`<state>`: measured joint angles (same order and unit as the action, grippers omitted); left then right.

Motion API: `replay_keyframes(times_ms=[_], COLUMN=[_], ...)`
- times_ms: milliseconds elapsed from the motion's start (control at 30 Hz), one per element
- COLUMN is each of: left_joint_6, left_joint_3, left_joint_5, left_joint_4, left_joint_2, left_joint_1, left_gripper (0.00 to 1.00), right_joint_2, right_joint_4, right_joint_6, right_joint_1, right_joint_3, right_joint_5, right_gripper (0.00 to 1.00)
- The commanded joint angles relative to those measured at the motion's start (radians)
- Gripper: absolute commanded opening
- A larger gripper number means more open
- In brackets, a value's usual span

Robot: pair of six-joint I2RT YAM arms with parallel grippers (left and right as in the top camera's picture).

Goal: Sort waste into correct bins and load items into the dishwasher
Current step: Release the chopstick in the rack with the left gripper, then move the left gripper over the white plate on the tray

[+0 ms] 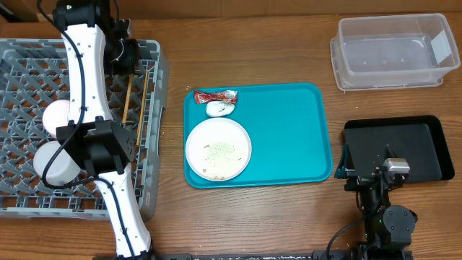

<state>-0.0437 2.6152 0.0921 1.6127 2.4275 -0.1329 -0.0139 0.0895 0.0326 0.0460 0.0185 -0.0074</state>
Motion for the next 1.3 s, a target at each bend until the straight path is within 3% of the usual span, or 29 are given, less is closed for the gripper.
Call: replay_keyframes(times_ms=[0, 800, 1100, 1200, 1267], left_joint_6=[0.025, -0.050, -0.050, -0.050, -0.049], left_joint_3=[-0.015, -0.015, -0.015, -0.015, -0.015], left_joint_5=[-0.014, 0.066, 0.066, 0.066, 0.066], left_joint_4=[0.004, -0.028, -0.028, -0.028, -0.028], left_joint_2=[-0.011, -0.011, -0.011, -0.011, -0.011], left_joint_1=[-0.004, -0.004, -0.004, -0.004, -0.004], left_gripper=[0.04, 0.05, 0.15, 0.25, 0.26], right_joint_2=[0.011, 0.011, 0.011, 0.011, 0.011], right_joint_4=[-0.005, -0.006, -0.006, -0.006, -0.006], right_joint_6=[-0.003, -0.003, -0.003, -0.003, -0.003], right_joint_1=[0.005, 0.005, 0.005, 0.005, 0.005], right_joint_3=[-0.011, -0.011, -0.011, -0.011, -0.011], right_joint_5=[0.006, 0.006, 0.006, 0.006, 0.006], right_gripper=[1.00, 1.00, 1.00, 1.00, 1.00])
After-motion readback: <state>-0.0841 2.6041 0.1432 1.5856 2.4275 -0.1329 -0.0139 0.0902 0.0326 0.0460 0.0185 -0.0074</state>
